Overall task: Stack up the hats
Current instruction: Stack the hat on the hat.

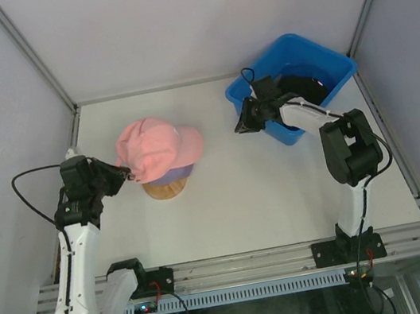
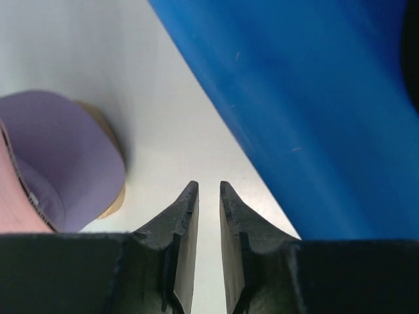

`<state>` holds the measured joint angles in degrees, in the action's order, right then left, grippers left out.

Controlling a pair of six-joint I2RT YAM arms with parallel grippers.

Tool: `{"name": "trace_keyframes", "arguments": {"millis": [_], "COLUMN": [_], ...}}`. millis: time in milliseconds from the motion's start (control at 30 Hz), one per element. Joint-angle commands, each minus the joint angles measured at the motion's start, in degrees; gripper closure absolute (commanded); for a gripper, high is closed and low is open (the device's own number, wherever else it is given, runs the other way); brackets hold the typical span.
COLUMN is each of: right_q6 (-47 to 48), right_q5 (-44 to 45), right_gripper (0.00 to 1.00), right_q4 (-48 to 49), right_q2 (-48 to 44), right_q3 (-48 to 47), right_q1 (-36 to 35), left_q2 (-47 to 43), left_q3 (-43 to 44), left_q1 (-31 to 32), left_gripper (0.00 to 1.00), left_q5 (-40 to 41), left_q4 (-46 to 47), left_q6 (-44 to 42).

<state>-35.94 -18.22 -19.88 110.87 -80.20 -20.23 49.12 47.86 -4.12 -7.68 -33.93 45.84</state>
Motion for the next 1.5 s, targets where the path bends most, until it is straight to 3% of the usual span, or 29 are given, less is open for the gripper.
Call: {"name": "trace_keyframes", "arguments": {"millis": [0,167,300,433,600,1067,1467], "right_q6": [3.9,5.4,3.9,-0.3,-6.8,-29.8,-34.6], "right_q5": [12.5,16.8,9.5,-3.3,-11.9,-23.1,-25.2], "right_gripper": [0.81,0.81,0.8,0.77,0.71,0.52,0.46], "right_q4": [-2.3,-5.1,-2.1,6.2,16.6,48.3,55.8], "right_q2": [0.3,2.7,0.4,-2.9,-6.5,-5.6,0.6], "right_q3": [-1.7,-8.4,-8.8,-3.6,1.6,14.8,13.9], "right_q1": [6.4,9.4,8.4,4.9,-0.4,-3.1,-5.6], "left_q2": [-0.3,-0.4,-0.6,-0.6,-0.8,-0.4,0.4], "left_q3": [3.4,3.3,3.1,2.9,2.2,1.3,0.9], "left_q1": [-1.0,-1.0,-1.3,-1.9,-2.6,-4.1,-5.0], "left_gripper": [0.87,0.86,0.86,0.86,0.86,0.85,0.85], "left_q5": [2.4,2.9,2.6,1.5,0.4,-3.7,-5.7], "left_q4": [-1.4,-1.9,-1.4,-0.7,0.2,0.8,1.8], "left_q6": [-1.7,-2.1,-2.1,-1.9,-1.8,-3.7,-3.9]}}
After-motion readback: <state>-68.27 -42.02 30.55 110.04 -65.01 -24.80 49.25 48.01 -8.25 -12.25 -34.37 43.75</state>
